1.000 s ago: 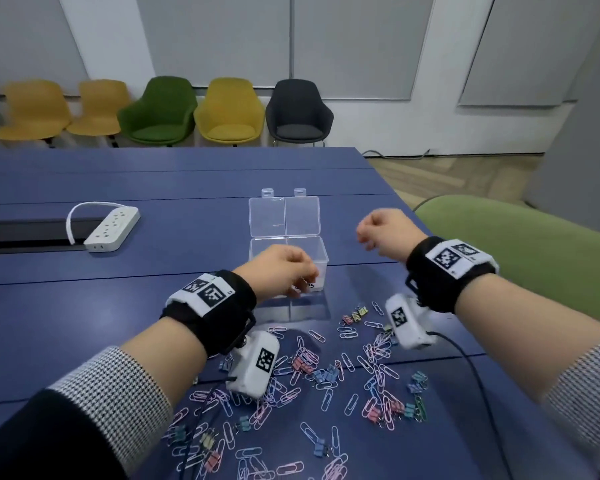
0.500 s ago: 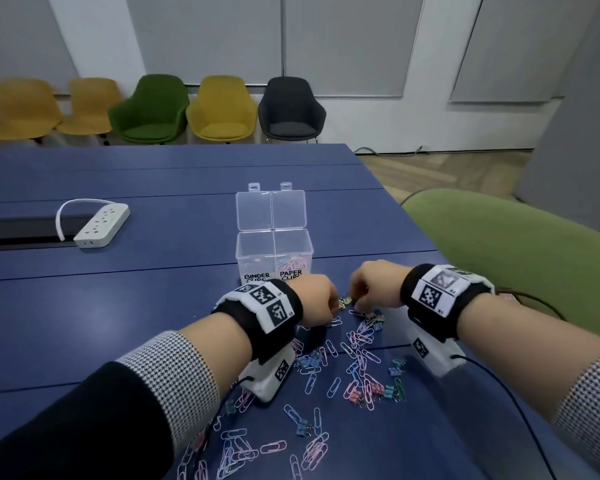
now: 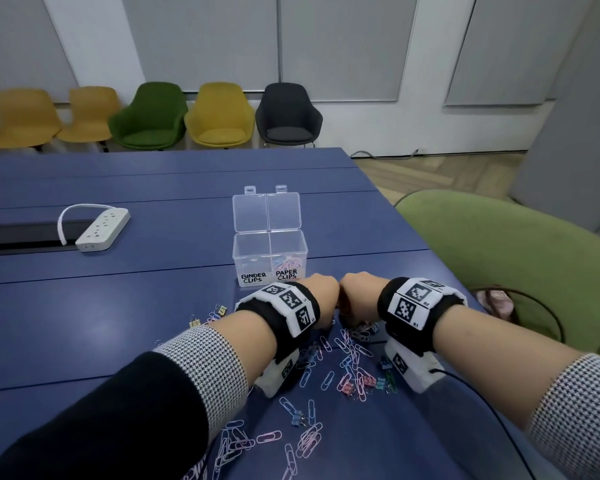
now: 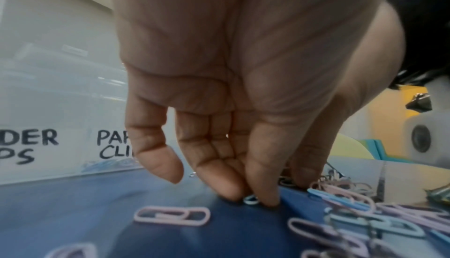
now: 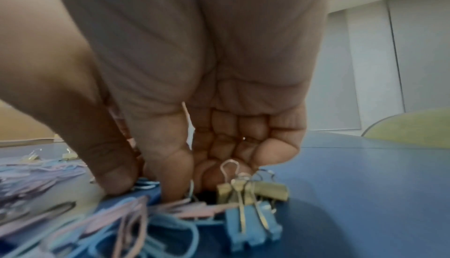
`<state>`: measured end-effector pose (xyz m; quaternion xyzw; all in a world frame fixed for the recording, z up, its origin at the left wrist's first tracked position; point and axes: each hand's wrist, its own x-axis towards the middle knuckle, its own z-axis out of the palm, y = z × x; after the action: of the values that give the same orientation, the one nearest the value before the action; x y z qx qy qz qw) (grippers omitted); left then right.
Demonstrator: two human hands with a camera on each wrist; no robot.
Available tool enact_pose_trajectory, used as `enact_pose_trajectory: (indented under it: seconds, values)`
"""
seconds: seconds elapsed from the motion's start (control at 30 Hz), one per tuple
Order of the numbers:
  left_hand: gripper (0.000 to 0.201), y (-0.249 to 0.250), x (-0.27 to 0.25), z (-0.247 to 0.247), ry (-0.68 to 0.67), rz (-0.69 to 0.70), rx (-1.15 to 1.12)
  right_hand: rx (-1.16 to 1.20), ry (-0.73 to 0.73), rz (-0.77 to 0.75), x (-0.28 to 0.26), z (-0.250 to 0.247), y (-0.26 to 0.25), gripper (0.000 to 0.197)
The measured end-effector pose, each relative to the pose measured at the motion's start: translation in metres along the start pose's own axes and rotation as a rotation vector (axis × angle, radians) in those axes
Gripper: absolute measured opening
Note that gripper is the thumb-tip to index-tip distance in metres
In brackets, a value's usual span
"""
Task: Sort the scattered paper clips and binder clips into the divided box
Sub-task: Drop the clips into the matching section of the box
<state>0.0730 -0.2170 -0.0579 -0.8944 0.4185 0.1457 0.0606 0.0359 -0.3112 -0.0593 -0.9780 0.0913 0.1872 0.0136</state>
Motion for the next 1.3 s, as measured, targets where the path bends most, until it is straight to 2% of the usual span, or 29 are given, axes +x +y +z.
enact_pose_trajectory:
  seconds: [0.07,0.13,0.2,0.23,0.3,0.37,0.47,0.53,0.6,0.73,0.8,0.83,0.87,0.97,1.03,1.17,1.3]
  values:
    - [0.022,0.002,-0.004,-0.003,-0.038,-0.013,0.055,-0.021,-0.026,-0.015,-0.003,0.001,-0.002,0.013]
    - [0.015,0.003,-0.008,-0.003,-0.087,-0.007,0.106,-0.041,-0.039,-0.038,-0.007,0.002,-0.005,0.008]
    - [0.031,0.0,-0.01,-0.002,-0.111,0.006,0.12,0.017,-0.012,-0.059,-0.01,0.001,-0.001,0.007]
    - [0.036,-0.003,-0.011,-0.001,-0.118,0.015,0.124,0.094,0.023,-0.069,-0.01,0.001,0.004,0.012]
    - [0.037,-0.008,-0.014,0.001,-0.145,0.033,0.138,0.363,0.101,-0.083,-0.014,-0.002,0.019,0.023]
    - [0.029,-0.007,-0.019,-0.001,-0.199,0.053,0.164,0.772,0.168,-0.063,-0.022,-0.003,0.035,0.024]
    - [0.027,-0.001,-0.026,-0.005,-0.228,0.085,0.23,1.349,0.162,0.0,-0.034,0.002,0.055,0.025]
    - [0.031,0.002,-0.029,-0.005,-0.225,0.085,0.254,1.562,0.11,0.013,-0.04,0.007,0.063,0.025]
    - [0.026,0.004,-0.029,-0.004,-0.225,0.066,0.266,1.71,0.08,0.002,-0.043,0.012,0.068,0.022]
    - [0.039,-0.002,-0.03,-0.003,-0.177,0.047,0.222,1.936,0.101,0.024,-0.047,0.018,0.068,0.018]
    - [0.04,-0.002,-0.032,-0.004,-0.174,0.048,0.208,1.855,0.112,0.044,-0.046,0.02,0.064,0.017]
    - [0.039,-0.002,-0.032,-0.002,-0.18,0.046,0.212,1.738,0.118,0.046,-0.046,0.02,0.061,0.017]
    - [0.037,0.0,-0.034,-0.002,-0.184,0.047,0.22,1.534,0.139,0.045,-0.047,0.02,0.058,0.018]
    - [0.033,0.002,-0.034,0.002,-0.161,0.041,0.193,0.652,0.253,-0.007,-0.05,0.016,0.045,0.016]
    - [0.025,0.004,-0.036,0.003,-0.158,0.02,0.156,0.33,0.243,-0.037,-0.052,0.013,0.035,0.004]
    - [0.032,-0.004,-0.033,0.007,-0.136,0.011,0.041,0.064,0.138,-0.001,-0.051,0.018,0.024,0.026]
    - [0.011,-0.016,-0.032,0.004,-0.025,0.007,-0.171,-0.025,0.149,0.005,-0.05,0.018,0.012,0.013]
